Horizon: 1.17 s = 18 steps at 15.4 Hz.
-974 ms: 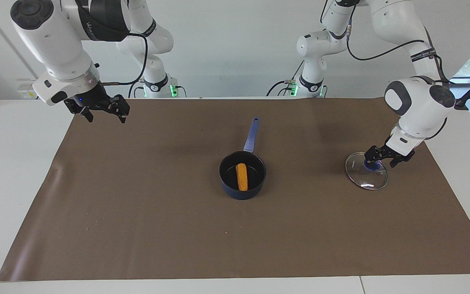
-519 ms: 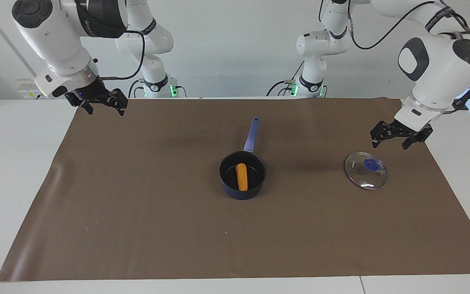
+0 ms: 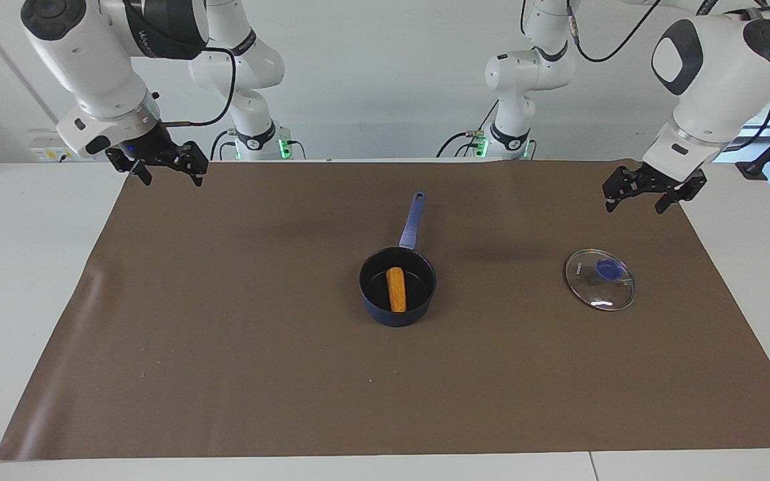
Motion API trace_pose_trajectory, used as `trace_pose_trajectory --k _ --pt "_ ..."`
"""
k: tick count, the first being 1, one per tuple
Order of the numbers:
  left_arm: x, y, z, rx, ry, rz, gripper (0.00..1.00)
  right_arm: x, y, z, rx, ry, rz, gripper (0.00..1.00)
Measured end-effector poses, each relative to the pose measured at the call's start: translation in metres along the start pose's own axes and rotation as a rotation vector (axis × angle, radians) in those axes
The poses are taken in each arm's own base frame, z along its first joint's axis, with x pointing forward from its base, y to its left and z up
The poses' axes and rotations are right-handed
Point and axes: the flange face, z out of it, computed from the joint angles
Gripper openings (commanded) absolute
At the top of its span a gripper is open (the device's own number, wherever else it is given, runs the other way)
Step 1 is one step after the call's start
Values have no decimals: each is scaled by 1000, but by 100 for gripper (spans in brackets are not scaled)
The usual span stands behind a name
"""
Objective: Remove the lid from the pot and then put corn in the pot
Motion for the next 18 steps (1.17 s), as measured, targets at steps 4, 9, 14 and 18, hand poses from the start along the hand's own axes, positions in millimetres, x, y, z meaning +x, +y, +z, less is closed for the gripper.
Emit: trace_pose_trajectory --k 4,9,14,18 --pt "-9 7 -4 1 -16 2 100 0 11 1 3 -1 19 100" --pt "-9 11 -4 -14 -14 2 100 6 13 -4 5 57 24 100" --pt "-11 12 -3 -26 -31 -3 100 10 15 -8 6 97 27 100" --pt "-12 13 -4 -30 -34 -9 100 10 38 -7 9 96 68 100"
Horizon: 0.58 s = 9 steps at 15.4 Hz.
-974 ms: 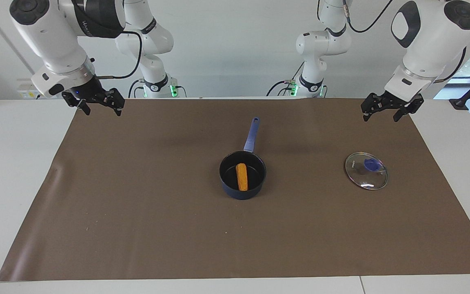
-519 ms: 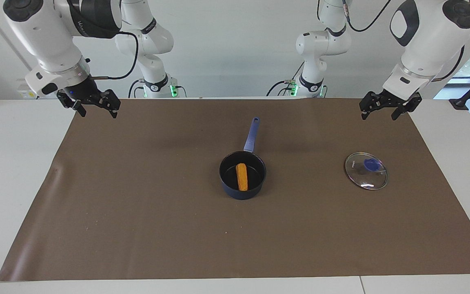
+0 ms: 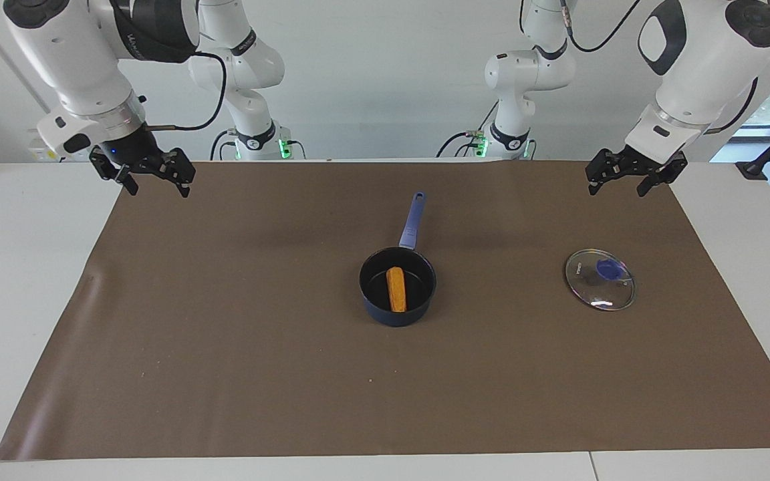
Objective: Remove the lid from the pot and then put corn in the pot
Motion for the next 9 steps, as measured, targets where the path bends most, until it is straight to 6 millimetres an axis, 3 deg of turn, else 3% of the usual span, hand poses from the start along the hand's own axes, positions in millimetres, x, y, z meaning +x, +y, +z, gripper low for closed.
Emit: trace_pose_trajectory --k 9 --pt "-1 -4 -2 -3 4 -10 100 3 10 6 0 -11 18 100"
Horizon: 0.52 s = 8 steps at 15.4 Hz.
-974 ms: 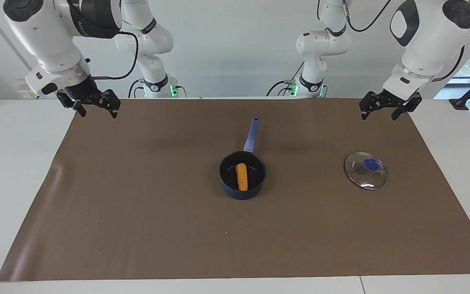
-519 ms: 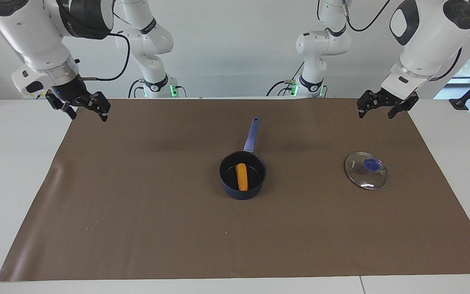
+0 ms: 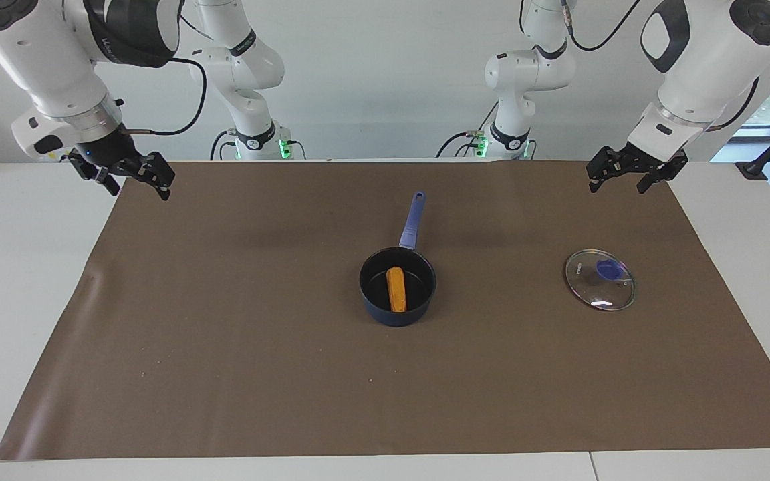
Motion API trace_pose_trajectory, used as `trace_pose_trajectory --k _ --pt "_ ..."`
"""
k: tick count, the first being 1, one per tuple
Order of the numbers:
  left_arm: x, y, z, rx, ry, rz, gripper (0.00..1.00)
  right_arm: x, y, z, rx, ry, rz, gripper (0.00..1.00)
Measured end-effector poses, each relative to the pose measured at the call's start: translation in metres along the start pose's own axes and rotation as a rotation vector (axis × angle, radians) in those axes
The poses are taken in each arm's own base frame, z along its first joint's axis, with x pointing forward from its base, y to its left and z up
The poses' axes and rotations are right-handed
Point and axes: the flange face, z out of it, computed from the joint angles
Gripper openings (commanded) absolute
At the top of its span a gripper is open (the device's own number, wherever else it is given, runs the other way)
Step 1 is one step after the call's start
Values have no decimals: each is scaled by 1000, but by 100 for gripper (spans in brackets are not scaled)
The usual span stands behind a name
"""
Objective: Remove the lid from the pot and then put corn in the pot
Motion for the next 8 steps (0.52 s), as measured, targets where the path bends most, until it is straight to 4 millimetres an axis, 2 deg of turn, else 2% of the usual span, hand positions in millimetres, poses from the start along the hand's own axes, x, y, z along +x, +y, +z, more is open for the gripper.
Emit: trace_pose_trajectory --k 8 --pt "0 -1 -1 0 2 -2 100 1 -2 2 -1 -5 -10 100"
